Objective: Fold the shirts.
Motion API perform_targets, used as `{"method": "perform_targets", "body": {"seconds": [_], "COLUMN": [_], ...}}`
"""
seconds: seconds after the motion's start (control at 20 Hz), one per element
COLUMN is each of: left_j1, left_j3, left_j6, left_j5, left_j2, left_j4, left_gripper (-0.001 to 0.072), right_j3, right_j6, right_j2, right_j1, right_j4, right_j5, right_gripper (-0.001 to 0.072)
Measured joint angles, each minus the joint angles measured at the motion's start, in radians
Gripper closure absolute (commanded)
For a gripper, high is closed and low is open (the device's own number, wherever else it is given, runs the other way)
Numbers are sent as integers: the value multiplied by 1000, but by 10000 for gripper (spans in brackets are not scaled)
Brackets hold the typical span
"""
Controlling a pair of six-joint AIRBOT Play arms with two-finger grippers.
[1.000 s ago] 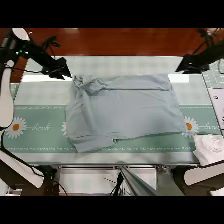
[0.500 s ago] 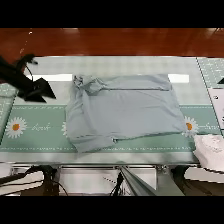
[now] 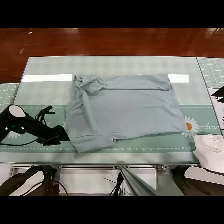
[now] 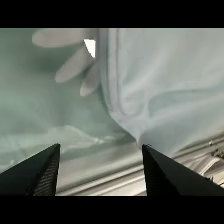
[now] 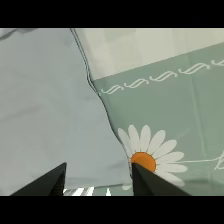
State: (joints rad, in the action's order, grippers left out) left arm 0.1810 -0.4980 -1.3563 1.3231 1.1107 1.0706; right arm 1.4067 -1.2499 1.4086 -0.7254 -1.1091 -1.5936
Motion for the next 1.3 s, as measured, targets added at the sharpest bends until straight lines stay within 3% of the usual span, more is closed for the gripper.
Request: {"method": "perform_targets", "body": {"seconds": [0.15, 0.25, 0.35, 0.6, 0.7, 0.75, 0.9, 1.3], "left_j1": [0, -11, -38, -42, -26, -20, -11, -6], "left_j3": [35, 45, 50, 52, 52, 52, 52, 53], "left_j6": [33, 57, 75, 93, 111, 121, 143, 181], "left_j5": [-66, -124, -199, -241, -241, -238, -227, -216], "left_j2": [19, 42, 72, 106, 107, 107, 108, 108], "left_j4": [-117, -206, -253, -294, -296, -296, -293, -307], "left_gripper": [111, 163, 680, 681, 681, 681, 681, 681], "right_j3": [-10, -12, -13, -31, -84, -122, -259, -488], "right_j6": [12, 16, 19, 18, 8, 8, 25, 65], "right_j2": [0, 0, 0, 0, 0, -1, 0, -1], "right_j1": [-2, -2, -2, -3, -3, -3, -3, 4], "right_j4": [-1, 0, 1, -56, -93, -94, -82, -47], "right_j5": [22, 31, 34, 14, -2, -6, -2, 184], "right_gripper": [228, 228, 228, 222, 120, 113, 114, 122]}}
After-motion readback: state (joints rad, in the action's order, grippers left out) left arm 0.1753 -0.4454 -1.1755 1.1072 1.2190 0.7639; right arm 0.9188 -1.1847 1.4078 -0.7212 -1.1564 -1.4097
